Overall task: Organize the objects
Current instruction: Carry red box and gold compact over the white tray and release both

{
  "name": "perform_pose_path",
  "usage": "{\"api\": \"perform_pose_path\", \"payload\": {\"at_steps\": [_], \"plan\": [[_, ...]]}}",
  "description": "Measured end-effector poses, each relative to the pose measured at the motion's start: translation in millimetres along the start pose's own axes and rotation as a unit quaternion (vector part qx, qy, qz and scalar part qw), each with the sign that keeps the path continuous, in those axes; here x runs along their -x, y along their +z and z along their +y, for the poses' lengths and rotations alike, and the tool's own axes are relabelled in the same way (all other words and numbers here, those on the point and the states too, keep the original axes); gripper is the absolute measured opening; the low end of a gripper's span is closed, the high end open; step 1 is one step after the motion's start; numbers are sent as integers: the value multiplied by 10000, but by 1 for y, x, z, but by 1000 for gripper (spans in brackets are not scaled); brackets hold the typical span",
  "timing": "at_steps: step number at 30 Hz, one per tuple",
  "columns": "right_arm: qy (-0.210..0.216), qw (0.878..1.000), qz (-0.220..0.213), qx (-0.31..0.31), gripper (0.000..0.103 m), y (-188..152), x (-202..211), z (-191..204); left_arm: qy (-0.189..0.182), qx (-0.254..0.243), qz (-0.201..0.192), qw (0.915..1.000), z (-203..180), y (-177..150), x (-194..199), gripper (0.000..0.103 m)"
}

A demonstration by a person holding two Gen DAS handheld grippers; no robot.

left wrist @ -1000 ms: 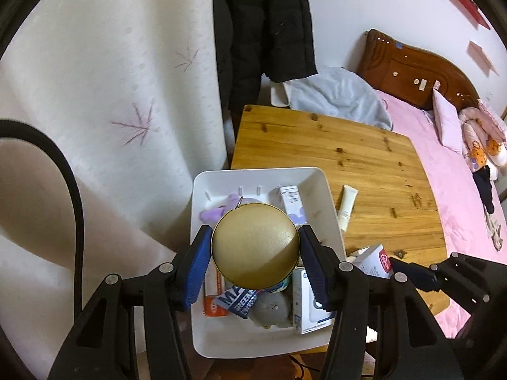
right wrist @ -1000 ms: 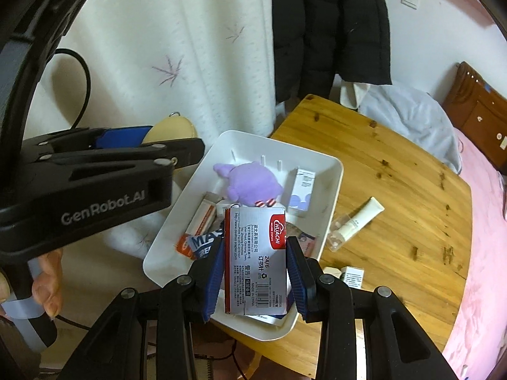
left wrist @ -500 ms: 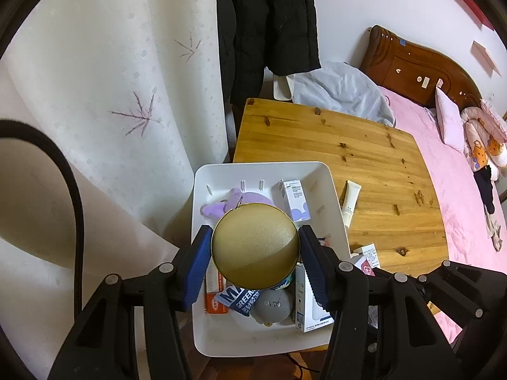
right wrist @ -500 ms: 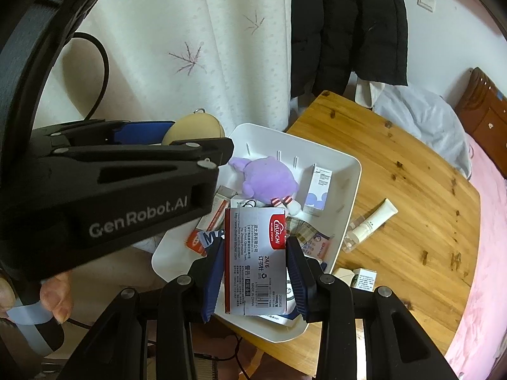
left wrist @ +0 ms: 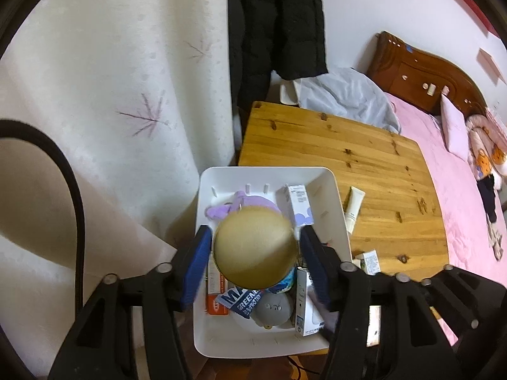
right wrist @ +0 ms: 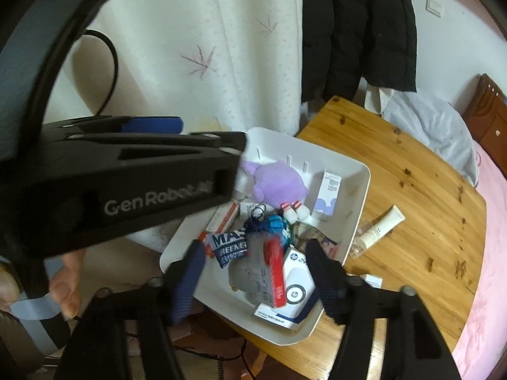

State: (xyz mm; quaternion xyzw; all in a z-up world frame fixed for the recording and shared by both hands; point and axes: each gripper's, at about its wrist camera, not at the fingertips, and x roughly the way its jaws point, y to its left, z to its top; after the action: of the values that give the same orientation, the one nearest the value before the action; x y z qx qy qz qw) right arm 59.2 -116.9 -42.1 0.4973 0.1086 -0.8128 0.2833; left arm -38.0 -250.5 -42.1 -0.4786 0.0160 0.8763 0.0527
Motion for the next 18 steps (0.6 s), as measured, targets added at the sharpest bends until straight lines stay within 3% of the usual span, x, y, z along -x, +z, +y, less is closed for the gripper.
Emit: {"api": "perform_pose_path", "payload": {"at_steps": [1, 2, 18], "plan": [[8, 10000, -44, 18, 69, 0, 2, 1, -14, 46, -27, 10000, 1, 0, 1, 87], [14, 10000, -85, 30, 69, 1, 4, 2, -14, 87, -78, 9999, 2, 1, 3, 90], [-40, 9994, -336, -109, 69, -5, 21, -5, -144, -120, -209, 9996, -7, 7, 13, 92]]}}
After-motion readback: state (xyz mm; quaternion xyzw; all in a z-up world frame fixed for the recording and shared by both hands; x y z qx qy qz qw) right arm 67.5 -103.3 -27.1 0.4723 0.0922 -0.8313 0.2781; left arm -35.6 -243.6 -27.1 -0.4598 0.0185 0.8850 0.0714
